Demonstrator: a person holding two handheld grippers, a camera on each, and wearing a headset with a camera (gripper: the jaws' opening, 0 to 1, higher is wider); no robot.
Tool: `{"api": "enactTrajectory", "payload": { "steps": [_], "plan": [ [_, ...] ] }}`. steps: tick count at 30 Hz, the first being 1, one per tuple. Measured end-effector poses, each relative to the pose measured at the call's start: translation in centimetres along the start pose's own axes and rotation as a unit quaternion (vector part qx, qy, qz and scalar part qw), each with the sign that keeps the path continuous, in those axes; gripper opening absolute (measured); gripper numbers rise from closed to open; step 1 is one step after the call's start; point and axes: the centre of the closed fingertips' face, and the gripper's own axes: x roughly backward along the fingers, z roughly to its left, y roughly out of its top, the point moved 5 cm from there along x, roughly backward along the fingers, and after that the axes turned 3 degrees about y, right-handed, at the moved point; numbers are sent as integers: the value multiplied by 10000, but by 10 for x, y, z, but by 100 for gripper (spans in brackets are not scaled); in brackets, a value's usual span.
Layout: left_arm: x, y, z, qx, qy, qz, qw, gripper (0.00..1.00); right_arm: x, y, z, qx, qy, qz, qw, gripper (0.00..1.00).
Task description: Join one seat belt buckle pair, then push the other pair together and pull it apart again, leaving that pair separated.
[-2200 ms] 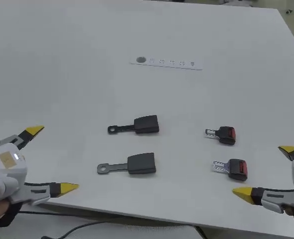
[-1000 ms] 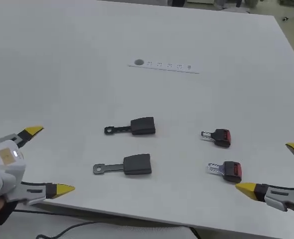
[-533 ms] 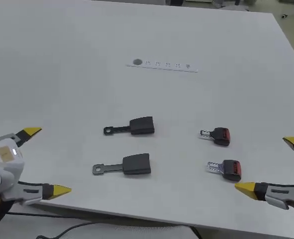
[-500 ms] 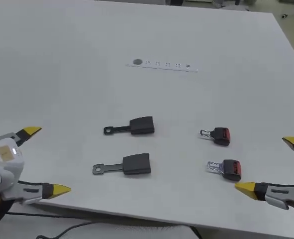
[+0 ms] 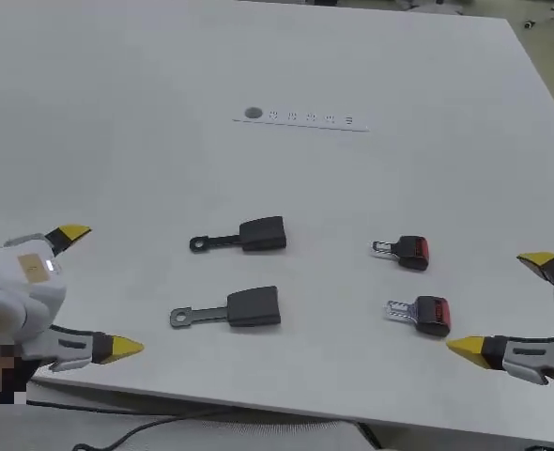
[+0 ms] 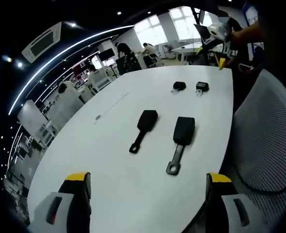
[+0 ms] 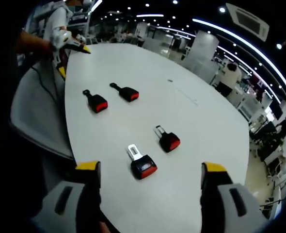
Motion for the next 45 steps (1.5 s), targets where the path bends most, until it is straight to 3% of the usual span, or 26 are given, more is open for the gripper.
{"api": "enactTrajectory", "payload": {
  "steps": [3,6,9,11,12,15,19,25,27,33,37,45],
  "plan": [
    [-6,6,-1,100,-63,-14,9999,100,-1,0,1,-29,137,27,9999,81],
    [-15,10,-9,85,-224,41,9997,99,-2,-1,3,27,282,84,9996,81],
    [-25,13,-20,-125,-452,228,9986,94,-4,0,6,172,386,155,9990,76],
    [-29,11,-26,-48,-636,470,9969,87,-4,1,7,25,533,117,9985,64],
    [-31,11,-29,22,-690,556,9961,85,-4,3,5,63,497,92,9987,65],
    [-40,18,-30,-31,-726,382,9966,87,-7,2,4,206,603,158,9978,65],
    [-49,25,-33,-169,-866,369,9954,82,-11,2,7,361,871,215,9953,61],
    [-65,37,-46,-320,-1194,354,9917,77,-17,0,8,671,1071,332,9914,54],
    [-72,38,-50,-422,-1323,394,9895,75,-20,-1,7,710,1114,363,9906,52],
    [-90,43,-58,-548,-1379,404,9881,66,-33,-7,3,819,1259,484,9875,49],
    [-97,44,-62,-468,-1502,421,9866,63,-43,-12,1,896,1361,602,9848,48],
    [-114,41,-65,-463,-1788,681,9804,61,-62,-23,-7,977,1631,850,9781,46]
  ]
}}
